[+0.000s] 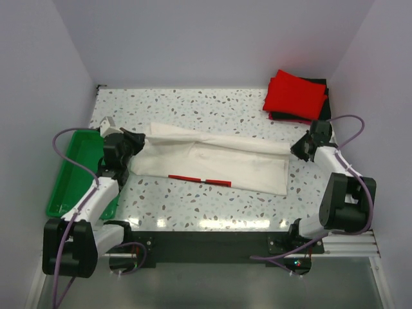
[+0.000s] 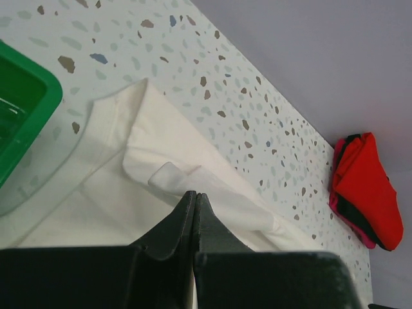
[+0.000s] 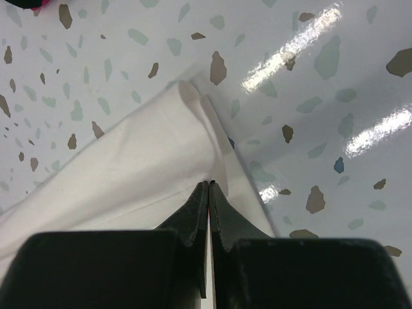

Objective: Fold and stack the t-shirts
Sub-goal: Fold the tshirt

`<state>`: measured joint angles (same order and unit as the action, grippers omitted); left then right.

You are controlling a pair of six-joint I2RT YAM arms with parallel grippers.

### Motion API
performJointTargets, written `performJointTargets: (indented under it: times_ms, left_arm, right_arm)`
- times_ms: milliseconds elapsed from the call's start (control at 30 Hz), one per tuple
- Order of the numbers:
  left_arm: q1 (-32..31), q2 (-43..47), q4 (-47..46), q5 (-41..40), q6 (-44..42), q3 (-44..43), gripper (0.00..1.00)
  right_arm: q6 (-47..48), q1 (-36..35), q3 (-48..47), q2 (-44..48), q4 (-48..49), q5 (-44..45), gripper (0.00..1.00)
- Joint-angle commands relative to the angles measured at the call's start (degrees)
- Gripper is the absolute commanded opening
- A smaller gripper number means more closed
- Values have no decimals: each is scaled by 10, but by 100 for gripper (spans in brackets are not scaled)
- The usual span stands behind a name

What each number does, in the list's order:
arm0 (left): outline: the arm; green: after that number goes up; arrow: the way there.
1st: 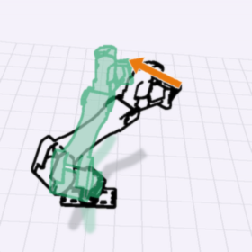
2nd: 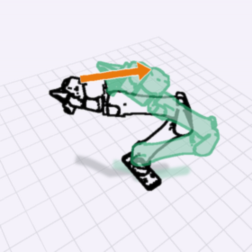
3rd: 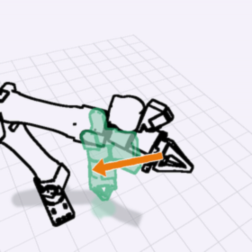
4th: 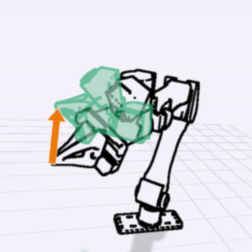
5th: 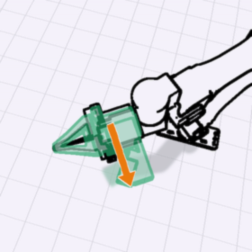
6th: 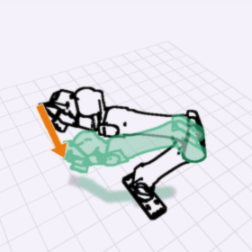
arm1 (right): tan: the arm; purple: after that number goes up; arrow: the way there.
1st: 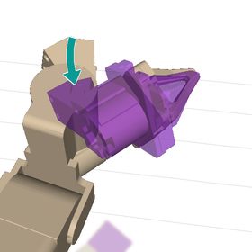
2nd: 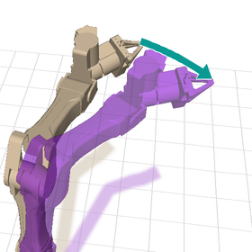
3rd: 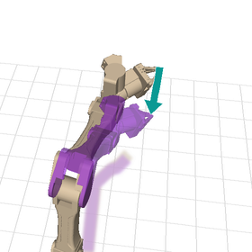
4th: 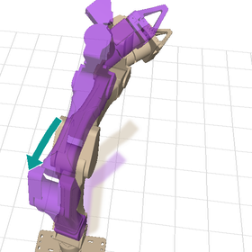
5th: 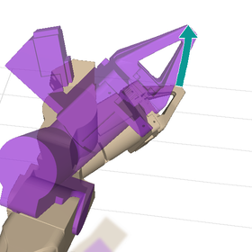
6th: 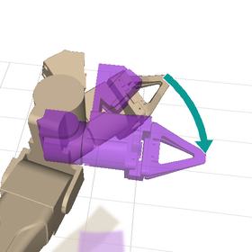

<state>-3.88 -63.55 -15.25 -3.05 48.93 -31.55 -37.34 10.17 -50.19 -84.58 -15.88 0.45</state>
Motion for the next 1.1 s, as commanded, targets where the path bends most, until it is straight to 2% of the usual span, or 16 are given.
performJointTargets:
  times_ms: [0,433,467,567,700,800,867,900,1067]
  left_arm:
    - [3,31,2,-23,14,28,0]
    - [4,75,26,-37,39,108,0]
    - [4,76,28,-38,41,115,0]
    - [4,73,38,-35,45,120,0]
    - [4,70,43,-24,42,126,0]
    - [4,74,49,-20,41,129,15]
    - [4,80,49,-19,40,134,23]
    - [4,82,49,-19,39,134,28]
    - [2,91,44,-12,28,129,35]
  right_arm:
    - [-8,5,12,31,7,2,0]
    - [-12,15,69,49,34,-15,2]
    - [-12,16,70,49,35,-21,9]
    - [-13,18,77,59,44,-40,21]
    - [1,18,78,92,38,-40,31]
    - [19,13,77,121,38,-75,41]
    - [36,-6,67,129,45,-78,44]
    - [44,-44,61,129,45,-64,49]
    - [90,-203,-28,58,52,-41,51]
